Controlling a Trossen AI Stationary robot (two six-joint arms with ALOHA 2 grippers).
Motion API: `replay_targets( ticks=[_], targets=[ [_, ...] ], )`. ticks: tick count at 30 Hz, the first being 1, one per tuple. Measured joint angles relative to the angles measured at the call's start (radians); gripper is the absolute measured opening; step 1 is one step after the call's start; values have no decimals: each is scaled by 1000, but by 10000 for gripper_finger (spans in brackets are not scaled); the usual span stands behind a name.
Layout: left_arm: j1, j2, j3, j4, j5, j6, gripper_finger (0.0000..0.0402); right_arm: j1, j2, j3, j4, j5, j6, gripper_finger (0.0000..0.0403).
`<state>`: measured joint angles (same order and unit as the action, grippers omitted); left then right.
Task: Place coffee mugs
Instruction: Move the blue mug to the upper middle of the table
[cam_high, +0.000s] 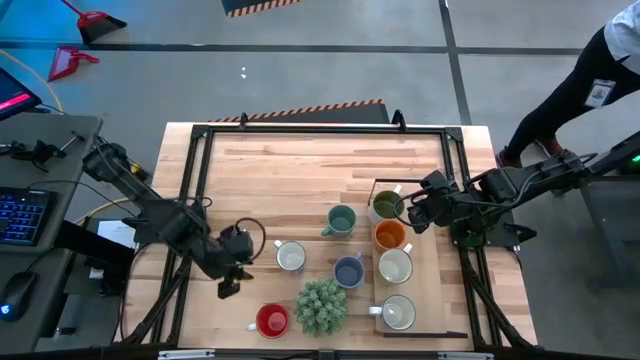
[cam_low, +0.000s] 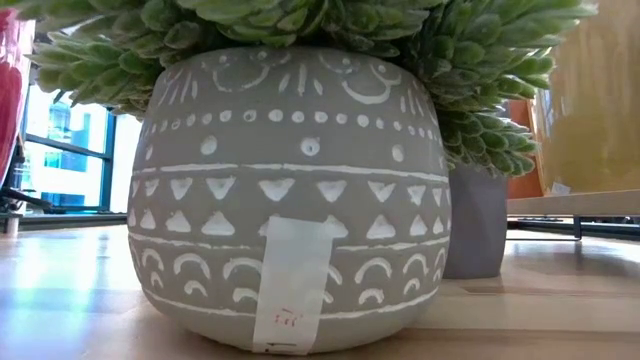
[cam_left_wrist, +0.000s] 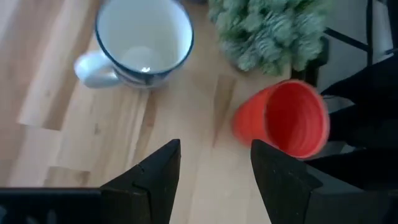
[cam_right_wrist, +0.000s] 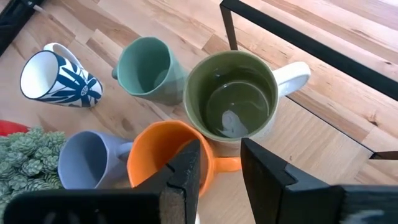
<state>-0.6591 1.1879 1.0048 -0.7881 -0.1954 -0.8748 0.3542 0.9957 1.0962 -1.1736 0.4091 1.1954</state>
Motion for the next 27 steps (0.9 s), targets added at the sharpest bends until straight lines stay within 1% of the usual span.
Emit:
replay_targets(
  ticks=[3, 6, 8, 12, 15, 19, 22, 27],
  targets=[
    [-6, 4, -91, 56, -39, -46, 184, 0, 0, 0, 4, 0, 0, 94],
    [23, 4, -145, 140, -67, -62, 184, 0, 0, 0, 5, 0, 0, 94],
    [45, 4, -160, 211, -71, -21, 184, 0, 0, 0, 5, -1, 0, 94],
    [100, 24, -159, 329, -83, 128, 184, 0, 0, 0, 7, -1, 0, 94],
    [146, 58, -159, 381, -46, 228, 184, 0, 0, 0, 11, -1, 0, 94],
    [209, 131, -152, 389, 54, 315, 184, 0, 0, 0, 12, -1, 0, 94],
    [245, 194, -109, 342, 111, 393, 184, 0, -1, 0, 16, -3, 0, 94],
    [273, 297, 2, 291, 152, 553, 184, 0, 0, 0, 12, -22, 0, 94]
  ],
)
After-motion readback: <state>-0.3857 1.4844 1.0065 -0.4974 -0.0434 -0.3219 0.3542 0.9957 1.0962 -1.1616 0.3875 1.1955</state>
